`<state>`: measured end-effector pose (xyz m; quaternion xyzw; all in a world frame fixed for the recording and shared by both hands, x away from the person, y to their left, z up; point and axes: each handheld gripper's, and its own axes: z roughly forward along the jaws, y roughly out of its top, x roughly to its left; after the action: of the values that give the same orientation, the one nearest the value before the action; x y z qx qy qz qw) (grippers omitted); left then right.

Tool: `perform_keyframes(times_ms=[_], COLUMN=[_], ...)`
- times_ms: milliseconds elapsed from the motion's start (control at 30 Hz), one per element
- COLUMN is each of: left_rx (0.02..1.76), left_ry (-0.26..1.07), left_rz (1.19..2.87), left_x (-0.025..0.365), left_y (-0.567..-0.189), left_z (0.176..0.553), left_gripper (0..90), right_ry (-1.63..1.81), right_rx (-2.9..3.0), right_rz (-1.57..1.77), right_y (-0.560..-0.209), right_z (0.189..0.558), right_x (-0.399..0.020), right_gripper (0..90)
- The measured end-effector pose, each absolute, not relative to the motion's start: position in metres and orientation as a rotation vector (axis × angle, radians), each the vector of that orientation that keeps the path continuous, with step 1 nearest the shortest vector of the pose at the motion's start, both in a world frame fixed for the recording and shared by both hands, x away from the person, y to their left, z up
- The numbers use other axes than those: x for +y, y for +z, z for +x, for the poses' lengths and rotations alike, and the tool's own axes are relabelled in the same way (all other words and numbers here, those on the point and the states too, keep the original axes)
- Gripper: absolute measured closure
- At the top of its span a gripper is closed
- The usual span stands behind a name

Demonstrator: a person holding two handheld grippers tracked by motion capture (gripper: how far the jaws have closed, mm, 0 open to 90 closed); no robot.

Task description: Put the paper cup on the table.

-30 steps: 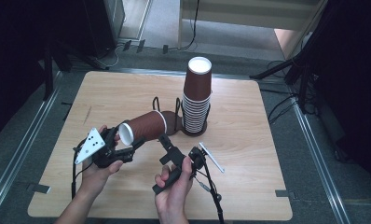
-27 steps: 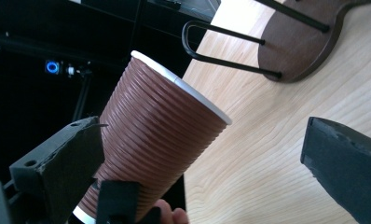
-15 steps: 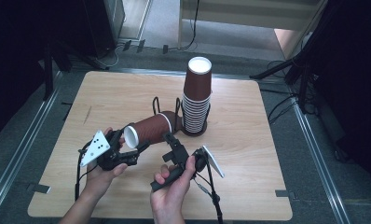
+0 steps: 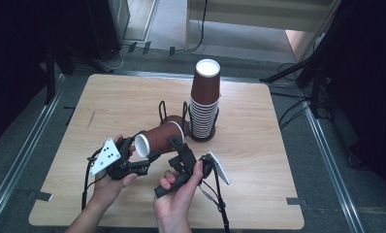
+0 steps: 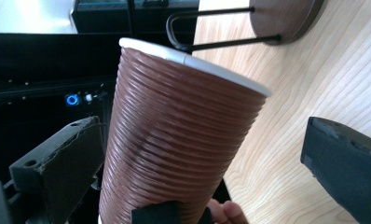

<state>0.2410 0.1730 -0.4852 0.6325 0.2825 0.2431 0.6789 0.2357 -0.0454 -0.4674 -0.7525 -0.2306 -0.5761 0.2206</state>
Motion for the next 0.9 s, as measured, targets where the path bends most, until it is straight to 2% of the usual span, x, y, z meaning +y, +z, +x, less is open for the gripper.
perform_keyframes(times_ms=[900], left_rx=[0.596], left_ry=[0.524], left_rz=[1.443], left_x=[0.163], left_y=[-0.488], left_z=[0.238], left_gripper=[23.8], right_ry=[-1.543], right_rx=[-0.497], right_rz=[-2.008], right_y=[-0.479], right_z=[0.258], right_x=[-0.051], right_gripper=[0.0])
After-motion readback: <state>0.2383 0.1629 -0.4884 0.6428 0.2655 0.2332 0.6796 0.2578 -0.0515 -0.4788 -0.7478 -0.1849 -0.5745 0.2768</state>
